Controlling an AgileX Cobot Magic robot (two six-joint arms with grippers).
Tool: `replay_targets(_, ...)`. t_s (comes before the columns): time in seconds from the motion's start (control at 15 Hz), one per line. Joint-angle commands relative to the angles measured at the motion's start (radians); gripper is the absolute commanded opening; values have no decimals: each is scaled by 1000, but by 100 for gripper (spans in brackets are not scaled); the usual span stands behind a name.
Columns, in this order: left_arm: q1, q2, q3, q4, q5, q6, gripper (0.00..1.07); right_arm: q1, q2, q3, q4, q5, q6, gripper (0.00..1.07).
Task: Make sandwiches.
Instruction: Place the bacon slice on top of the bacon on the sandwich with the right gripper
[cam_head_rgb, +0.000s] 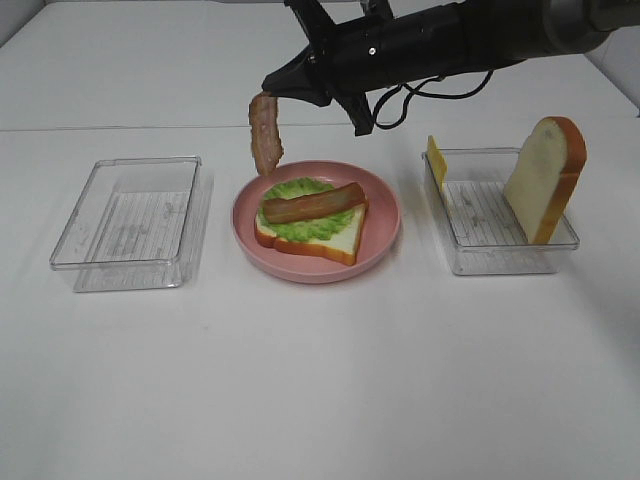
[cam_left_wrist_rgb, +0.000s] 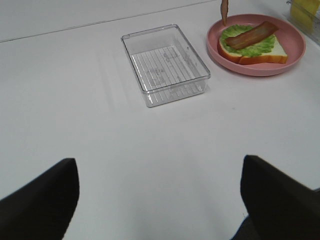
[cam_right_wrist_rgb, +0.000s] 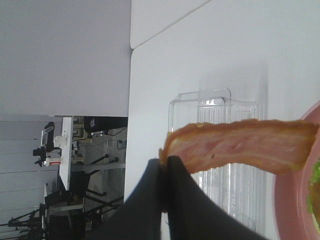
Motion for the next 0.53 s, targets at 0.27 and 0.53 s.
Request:
replay_targets(0.27,-4,-10,1,-1,-9,1,84,-1,2,-6,-234,-24,153,0)
replay_targets(0.53,-4,-10,1,-1,-9,1,84,-3,2,-6,-406,-14,297,0)
